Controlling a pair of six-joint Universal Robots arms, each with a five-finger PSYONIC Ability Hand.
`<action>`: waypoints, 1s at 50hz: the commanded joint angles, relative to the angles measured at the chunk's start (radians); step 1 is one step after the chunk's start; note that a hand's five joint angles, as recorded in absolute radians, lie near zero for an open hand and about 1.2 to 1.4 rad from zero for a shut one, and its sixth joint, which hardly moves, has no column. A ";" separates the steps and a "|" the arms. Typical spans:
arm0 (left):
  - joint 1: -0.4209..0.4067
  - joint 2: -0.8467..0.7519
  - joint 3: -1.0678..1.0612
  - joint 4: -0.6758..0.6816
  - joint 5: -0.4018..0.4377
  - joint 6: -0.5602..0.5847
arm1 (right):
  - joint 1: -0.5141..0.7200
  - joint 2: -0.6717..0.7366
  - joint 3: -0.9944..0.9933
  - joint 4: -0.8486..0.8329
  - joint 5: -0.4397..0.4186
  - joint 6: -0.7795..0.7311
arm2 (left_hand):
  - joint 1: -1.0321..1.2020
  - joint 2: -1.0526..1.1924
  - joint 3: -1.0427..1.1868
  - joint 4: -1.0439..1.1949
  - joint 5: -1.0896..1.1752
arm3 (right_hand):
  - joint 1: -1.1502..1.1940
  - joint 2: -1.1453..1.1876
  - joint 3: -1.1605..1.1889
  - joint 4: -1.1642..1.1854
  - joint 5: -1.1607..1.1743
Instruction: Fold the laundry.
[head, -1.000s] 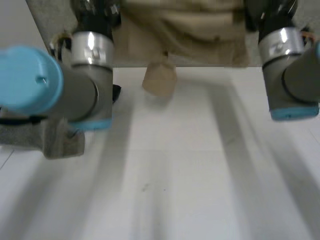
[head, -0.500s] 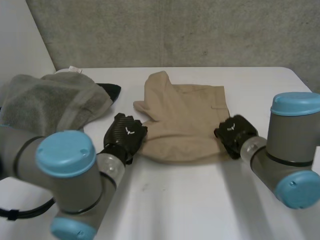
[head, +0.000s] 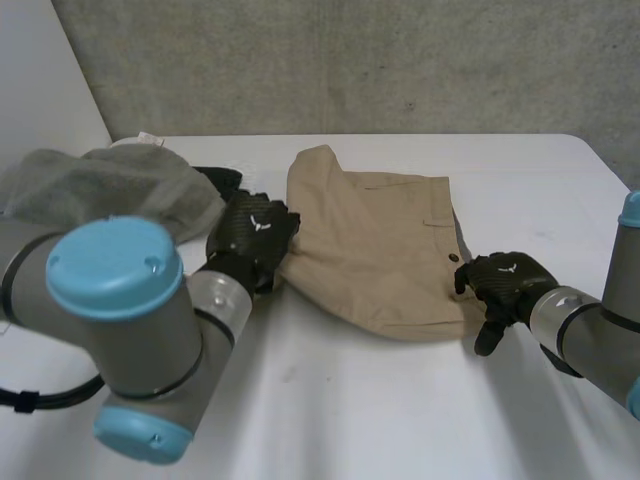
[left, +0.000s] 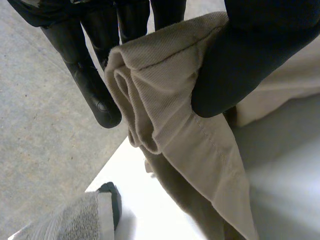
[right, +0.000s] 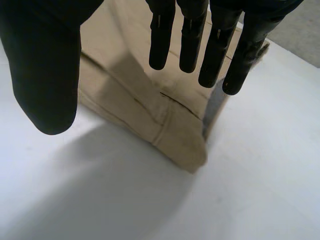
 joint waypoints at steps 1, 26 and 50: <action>0.005 -0.035 0.169 -0.154 0.003 -0.097 | 0.007 0.001 0.009 -0.036 -0.014 0.115 | 0.256 0.202 0.204 0.194 0.245 | 0.074 0.025 0.032 0.036 0.041; 0.029 -0.057 0.281 -0.256 0.003 -0.202 | 0.042 0.127 -0.112 -0.174 0.108 0.226 | 0.256 0.202 0.204 0.194 0.245 | 0.984 0.934 0.941 0.945 0.950; -0.012 0.147 -0.089 -0.557 0.086 -0.084 | 0.042 -0.277 -0.042 0.423 0.076 -0.494 | 0.256 0.202 0.204 0.194 0.245 | 0.984 0.934 0.941 0.945 0.950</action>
